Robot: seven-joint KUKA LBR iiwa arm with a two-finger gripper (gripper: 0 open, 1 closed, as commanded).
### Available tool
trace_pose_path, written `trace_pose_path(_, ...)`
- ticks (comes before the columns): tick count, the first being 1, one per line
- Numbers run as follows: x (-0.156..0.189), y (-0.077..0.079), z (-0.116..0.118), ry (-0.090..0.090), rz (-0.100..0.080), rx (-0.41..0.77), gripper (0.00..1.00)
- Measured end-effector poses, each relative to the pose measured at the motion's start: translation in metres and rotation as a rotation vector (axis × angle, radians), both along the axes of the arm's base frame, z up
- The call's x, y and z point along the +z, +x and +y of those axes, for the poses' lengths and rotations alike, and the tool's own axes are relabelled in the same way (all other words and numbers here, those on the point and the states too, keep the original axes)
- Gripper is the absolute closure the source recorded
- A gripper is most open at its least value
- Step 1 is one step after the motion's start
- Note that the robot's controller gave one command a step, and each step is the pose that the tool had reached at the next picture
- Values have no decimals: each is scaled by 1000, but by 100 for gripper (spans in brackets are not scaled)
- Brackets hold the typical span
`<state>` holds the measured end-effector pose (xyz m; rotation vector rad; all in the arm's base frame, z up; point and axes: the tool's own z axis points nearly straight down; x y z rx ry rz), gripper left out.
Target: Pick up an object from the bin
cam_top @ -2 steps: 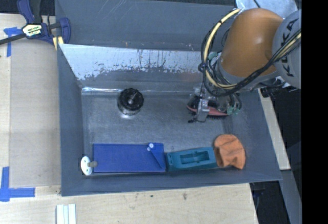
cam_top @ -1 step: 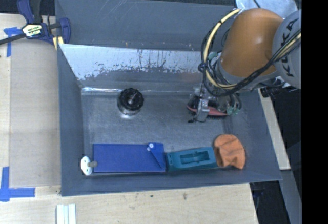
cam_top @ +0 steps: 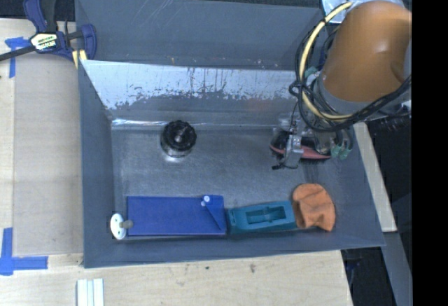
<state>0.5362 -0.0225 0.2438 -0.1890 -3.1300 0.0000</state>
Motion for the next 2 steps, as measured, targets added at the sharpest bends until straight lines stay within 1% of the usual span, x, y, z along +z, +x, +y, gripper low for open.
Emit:
trace_pose_path(1,199,23,-28,-1,-16,37,100)
trace_pose_path(2,195,22,-27,0,-7,38,100)
